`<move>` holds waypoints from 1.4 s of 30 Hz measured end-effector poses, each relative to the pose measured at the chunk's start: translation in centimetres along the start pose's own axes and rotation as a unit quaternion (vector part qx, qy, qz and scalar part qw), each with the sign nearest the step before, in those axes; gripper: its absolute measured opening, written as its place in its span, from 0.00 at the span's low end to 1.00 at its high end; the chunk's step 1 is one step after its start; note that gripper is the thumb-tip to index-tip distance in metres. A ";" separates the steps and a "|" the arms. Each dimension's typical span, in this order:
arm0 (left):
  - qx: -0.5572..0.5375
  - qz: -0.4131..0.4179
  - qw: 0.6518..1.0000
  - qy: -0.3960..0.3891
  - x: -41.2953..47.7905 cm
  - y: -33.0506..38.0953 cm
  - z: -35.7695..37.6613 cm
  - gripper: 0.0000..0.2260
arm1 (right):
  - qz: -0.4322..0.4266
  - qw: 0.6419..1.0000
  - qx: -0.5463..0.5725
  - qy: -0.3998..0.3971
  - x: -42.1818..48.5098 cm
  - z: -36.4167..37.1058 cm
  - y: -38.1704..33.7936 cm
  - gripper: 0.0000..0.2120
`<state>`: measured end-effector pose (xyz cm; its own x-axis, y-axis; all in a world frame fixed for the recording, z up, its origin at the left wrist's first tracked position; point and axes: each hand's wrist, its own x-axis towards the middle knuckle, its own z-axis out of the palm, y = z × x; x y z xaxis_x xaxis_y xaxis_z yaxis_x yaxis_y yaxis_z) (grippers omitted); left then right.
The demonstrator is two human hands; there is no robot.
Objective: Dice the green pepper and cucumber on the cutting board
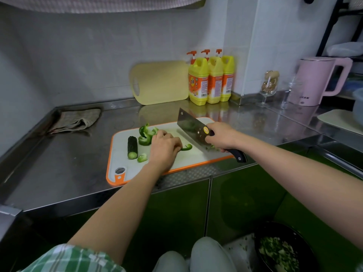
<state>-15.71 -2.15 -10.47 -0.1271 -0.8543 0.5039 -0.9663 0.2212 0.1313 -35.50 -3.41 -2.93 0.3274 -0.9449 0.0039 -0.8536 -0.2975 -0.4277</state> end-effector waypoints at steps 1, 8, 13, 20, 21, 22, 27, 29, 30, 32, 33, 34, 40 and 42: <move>-0.001 0.006 1.000 0.005 0.1 -0.3 0.1 0.04 | -0.009 1.000 -0.010 -0.009 -0.1 -0.3 0.0 0.08; -0.022 0.019 0.998 0.054 0.0 -0.5 0.3 0.06 | -0.047 0.995 -0.062 -0.055 -0.4 -1.0 -0.3 0.08; -0.022 0.042 0.998 0.037 0.2 -0.3 0.2 0.03 | -0.066 0.990 -0.108 -0.069 -0.4 -2.0 -1.3 0.03; -0.022 0.047 0.998 0.027 0.5 -0.3 0.1 0.03 | -0.077 0.983 -0.142 -0.088 0.3 -1.8 -0.9 0.07; -0.022 0.047 0.998 0.028 0.5 -0.3 0.2 0.03 | -0.076 0.984 -0.141 -0.085 0.5 -1.5 -0.7 0.10; -0.022 0.047 0.998 0.028 0.5 -0.3 0.2 0.03 | -0.076 0.984 -0.141 -0.081 0.6 -1.2 -0.6 0.11; -0.023 0.044 0.999 0.013 0.4 -0.4 0.6 0.05 | -0.067 0.990 -0.118 -0.033 1.4 1.5 0.0 0.14; -0.018 0.040 0.999 0.001 0.4 -0.4 0.7 0.06 | -0.045 0.995 -0.090 -0.002 1.4 2.2 -0.1 0.12; -0.019 0.038 0.999 -0.002 0.4 -0.3 0.7 0.07 | -0.034 0.996 -0.082 0.014 1.3 2.3 -0.2 0.11; -0.026 0.027 0.999 0.000 0.3 -0.2 0.6 0.07 | -0.020 0.998 -0.055 0.031 1.3 2.4 -0.3 0.07; -0.028 0.020 0.999 0.002 0.2 -0.2 0.6 0.07 | -0.018 0.999 -0.039 0.029 1.3 2.2 -0.3 0.04; -0.028 0.014 1.000 0.004 0.2 -0.1 0.6 0.07 | -0.015 0.999 -0.027 0.021 1.2 1.9 -0.4 0.03; -0.052 0.004 0.999 0.015 0.2 -0.1 0.5 0.05 | -0.016 0.998 -0.056 -0.039 0.4 1.3 -1.4 0.10; -0.055 0.010 0.998 0.007 0.3 -0.2 0.5 0.05 | -0.019 0.997 -0.070 -0.036 0.4 1.6 -1.7 0.10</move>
<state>-15.68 -2.67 -10.74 -0.1422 -0.8423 0.5199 -0.9332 0.2893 0.2134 -33.30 -3.07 -3.69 0.3845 -0.9218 -0.0501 -0.8864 -0.3535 -0.2988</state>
